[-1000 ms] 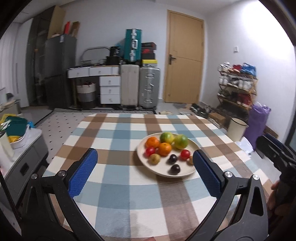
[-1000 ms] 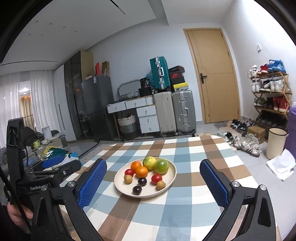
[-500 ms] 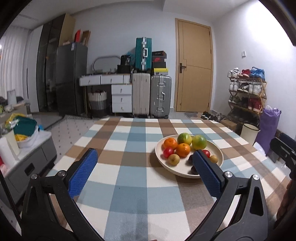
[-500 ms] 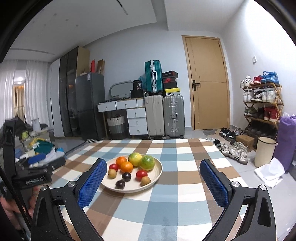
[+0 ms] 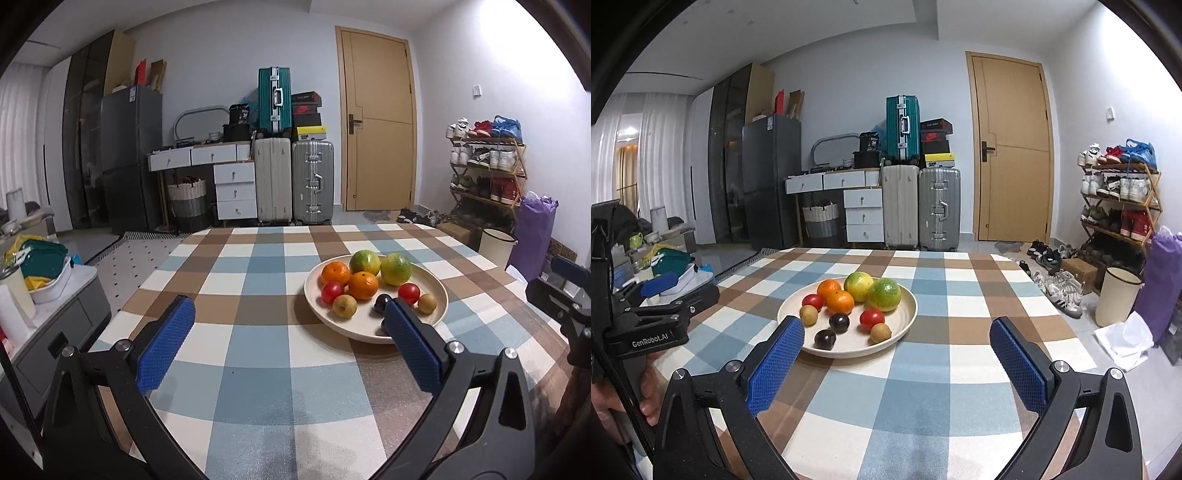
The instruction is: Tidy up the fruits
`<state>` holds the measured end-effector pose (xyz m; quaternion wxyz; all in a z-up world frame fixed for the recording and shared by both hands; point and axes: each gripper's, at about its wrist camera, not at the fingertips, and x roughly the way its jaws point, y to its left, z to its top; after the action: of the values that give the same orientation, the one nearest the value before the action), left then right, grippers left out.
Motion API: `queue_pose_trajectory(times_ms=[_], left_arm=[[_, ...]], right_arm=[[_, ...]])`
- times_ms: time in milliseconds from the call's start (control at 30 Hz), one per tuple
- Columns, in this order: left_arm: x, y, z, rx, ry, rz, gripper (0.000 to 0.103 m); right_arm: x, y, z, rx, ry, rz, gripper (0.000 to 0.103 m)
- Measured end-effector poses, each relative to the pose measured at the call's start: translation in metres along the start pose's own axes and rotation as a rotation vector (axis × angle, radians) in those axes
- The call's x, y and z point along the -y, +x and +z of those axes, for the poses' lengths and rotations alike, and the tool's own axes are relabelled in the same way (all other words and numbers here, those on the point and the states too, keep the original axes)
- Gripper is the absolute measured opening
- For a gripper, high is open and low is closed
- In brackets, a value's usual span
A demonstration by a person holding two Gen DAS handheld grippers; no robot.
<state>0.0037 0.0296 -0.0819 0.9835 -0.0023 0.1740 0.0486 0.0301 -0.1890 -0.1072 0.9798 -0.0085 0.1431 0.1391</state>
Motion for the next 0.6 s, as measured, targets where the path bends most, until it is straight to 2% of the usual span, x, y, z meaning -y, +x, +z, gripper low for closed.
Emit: queue_pose_trajectory(times_ms=[133,600], left_arm=[[-0.0029,-0.0059,-0.0003,0.025,-0.017,-0.003,0.103],[-0.0037,-0.0065,-0.0005,0.026,-0.017,-0.002,0.103]], right_arm=[[0.0002,-0.0019,-0.0006,0.003,0.0,-0.002,0.103],[0.0004,-0.0023,-0.0008,0.003,0.001,-0.002,0.103]])
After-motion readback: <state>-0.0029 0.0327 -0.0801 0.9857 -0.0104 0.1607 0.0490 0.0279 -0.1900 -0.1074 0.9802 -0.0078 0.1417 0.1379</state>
